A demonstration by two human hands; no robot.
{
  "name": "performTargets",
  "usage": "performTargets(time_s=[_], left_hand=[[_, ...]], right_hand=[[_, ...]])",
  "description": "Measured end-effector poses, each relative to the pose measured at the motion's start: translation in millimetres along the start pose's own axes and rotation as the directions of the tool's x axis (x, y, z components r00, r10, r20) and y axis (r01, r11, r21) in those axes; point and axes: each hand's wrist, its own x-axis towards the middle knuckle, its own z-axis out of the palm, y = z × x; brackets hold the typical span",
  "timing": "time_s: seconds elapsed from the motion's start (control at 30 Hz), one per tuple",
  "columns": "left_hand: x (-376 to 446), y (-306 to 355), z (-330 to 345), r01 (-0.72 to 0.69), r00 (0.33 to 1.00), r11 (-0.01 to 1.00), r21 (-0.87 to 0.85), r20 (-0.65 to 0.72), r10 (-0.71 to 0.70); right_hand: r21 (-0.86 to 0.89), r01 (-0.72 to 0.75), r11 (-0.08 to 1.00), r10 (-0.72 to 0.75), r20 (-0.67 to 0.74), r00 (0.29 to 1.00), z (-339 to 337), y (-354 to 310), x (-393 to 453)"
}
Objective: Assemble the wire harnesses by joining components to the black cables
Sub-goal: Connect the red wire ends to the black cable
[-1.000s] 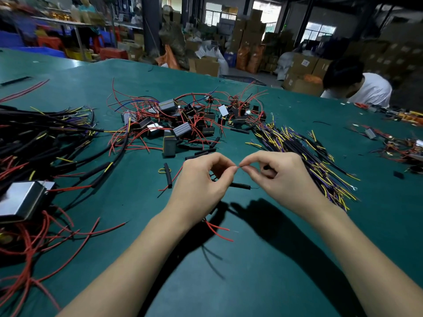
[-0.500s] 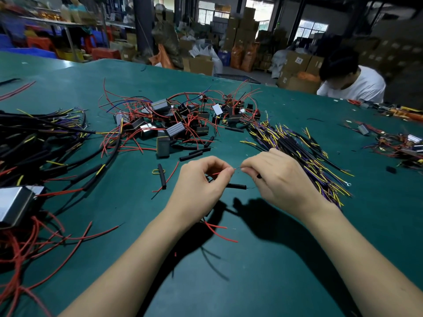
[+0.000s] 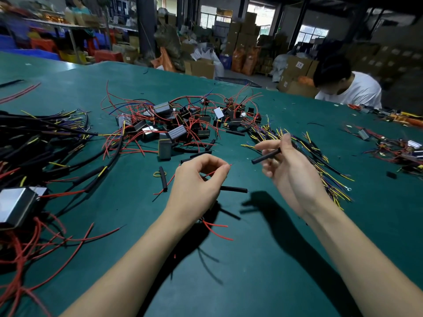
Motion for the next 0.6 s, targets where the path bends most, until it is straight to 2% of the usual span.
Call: performTargets(time_s=[0.07, 0.27, 0.6], left_hand=[[0.2, -0.2, 0.1, -0.005, 1.0, 1.0, -0.005, 0.003, 0.005], [0.7, -0.4, 0.8, -0.011, 1.0, 1.0, -0.006, 0.001, 0.011], [1.3, -2.3, 0.9, -0.006, 1.0, 1.0, -0.003, 0.004, 0.006]], right_hand=[[0.118, -0.024, 0.993, 0.022, 0.02, 1.0, 1.2, 1.3, -1.8], [0.219, -0.058, 0.974, 0.053, 0.03, 0.998, 4.8, 2.7, -2.5], [0.214, -0.049, 0.976, 0.043, 0.032, 0.999, 8.8, 2.2, -3.6]])
